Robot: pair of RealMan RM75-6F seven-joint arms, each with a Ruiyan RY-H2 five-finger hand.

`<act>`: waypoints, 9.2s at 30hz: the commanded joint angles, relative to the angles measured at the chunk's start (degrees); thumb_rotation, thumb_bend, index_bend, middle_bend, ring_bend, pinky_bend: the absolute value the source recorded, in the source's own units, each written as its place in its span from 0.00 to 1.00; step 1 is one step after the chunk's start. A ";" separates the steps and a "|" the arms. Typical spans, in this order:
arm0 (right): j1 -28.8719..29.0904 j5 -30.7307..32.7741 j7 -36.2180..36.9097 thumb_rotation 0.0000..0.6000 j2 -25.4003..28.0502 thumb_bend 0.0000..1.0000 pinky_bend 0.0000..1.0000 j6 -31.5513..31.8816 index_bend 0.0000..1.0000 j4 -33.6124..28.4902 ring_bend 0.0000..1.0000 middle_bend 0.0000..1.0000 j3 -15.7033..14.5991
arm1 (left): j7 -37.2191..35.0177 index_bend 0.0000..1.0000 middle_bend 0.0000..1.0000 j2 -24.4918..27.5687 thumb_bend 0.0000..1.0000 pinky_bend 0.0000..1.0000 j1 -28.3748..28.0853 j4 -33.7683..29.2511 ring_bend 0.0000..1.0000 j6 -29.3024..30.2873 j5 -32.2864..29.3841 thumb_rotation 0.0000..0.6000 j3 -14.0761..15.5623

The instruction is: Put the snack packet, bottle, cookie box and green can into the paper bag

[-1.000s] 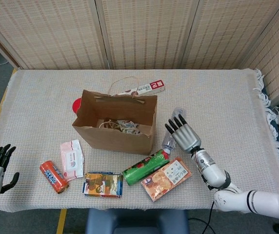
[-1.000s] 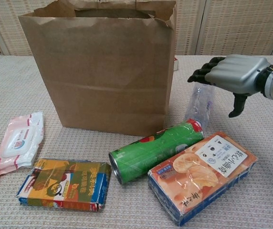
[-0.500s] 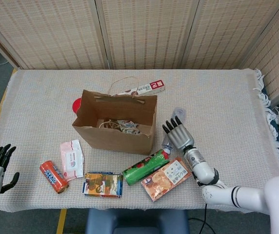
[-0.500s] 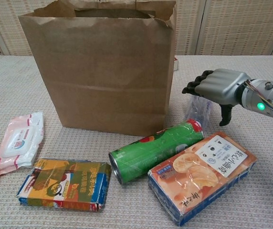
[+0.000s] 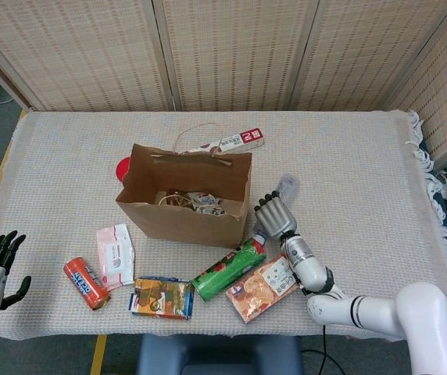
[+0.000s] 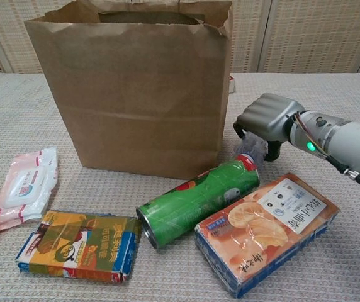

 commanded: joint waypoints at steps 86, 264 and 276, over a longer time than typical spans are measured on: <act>9.68 -12.96 -45.26 1.00 13.64 0.37 0.48 14.92 0.61 -25.81 0.52 0.57 8.63 | -0.56 0.07 0.00 -0.13 0.39 0.00 0.18 0.43 0.00 0.58 0.73 1.00 0.23; 13.91 -0.44 -41.97 1.00 4.84 0.36 0.54 37.00 0.44 -31.25 0.46 0.53 17.18 | -1.20 0.07 0.00 0.15 0.39 0.00 0.06 0.43 0.00 0.15 0.66 1.00 0.28; 14.27 2.18 -45.13 1.00 4.08 0.04 0.18 40.02 0.00 -31.64 0.00 0.05 16.72 | -1.31 0.07 0.00 0.23 0.39 0.00 0.02 0.43 0.00 0.12 0.70 1.00 0.30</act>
